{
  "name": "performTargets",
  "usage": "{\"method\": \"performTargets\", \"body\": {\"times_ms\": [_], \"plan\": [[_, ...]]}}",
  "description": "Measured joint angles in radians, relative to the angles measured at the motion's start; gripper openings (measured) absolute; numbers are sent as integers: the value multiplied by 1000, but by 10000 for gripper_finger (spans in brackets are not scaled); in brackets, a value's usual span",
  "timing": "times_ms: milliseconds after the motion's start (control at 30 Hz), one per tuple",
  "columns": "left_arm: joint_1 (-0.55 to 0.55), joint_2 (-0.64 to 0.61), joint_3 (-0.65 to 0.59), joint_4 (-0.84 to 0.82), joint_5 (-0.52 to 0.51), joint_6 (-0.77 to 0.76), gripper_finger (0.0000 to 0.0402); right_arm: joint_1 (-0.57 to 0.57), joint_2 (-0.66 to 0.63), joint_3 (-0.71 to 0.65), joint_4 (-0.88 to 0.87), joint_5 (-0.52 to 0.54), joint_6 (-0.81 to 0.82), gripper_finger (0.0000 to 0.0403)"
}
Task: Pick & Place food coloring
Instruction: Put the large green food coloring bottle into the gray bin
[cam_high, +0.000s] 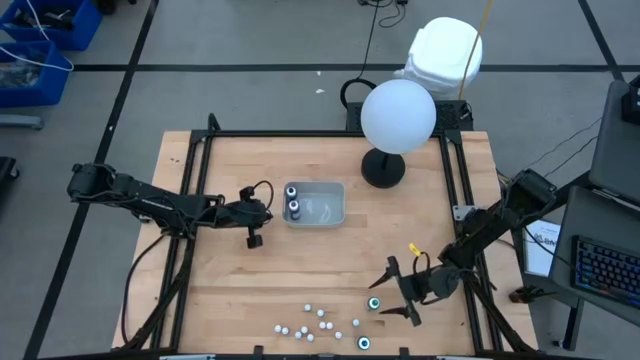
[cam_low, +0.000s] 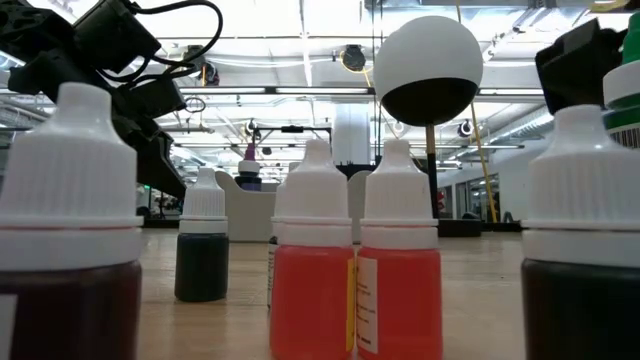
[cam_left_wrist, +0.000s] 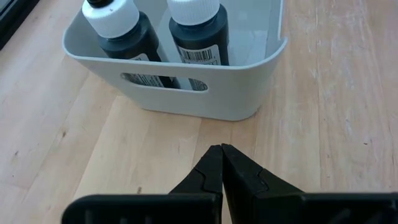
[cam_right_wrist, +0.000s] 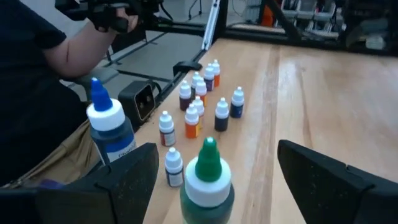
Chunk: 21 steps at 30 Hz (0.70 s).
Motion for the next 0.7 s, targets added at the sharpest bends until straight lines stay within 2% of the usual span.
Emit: {"method": "performTargets", "body": {"times_ms": [267, 433, 700], "plan": [[0, 0, 0, 0, 0, 0, 10, 0, 4, 0, 3, 0, 40, 318], [0, 0, 0, 0, 1, -1, 10, -7, 54, 0, 24, -25, 78, 318], [0, 0, 0, 0, 2, -3, 10, -12, 86, 0, 75, -27, 44, 318]]}}
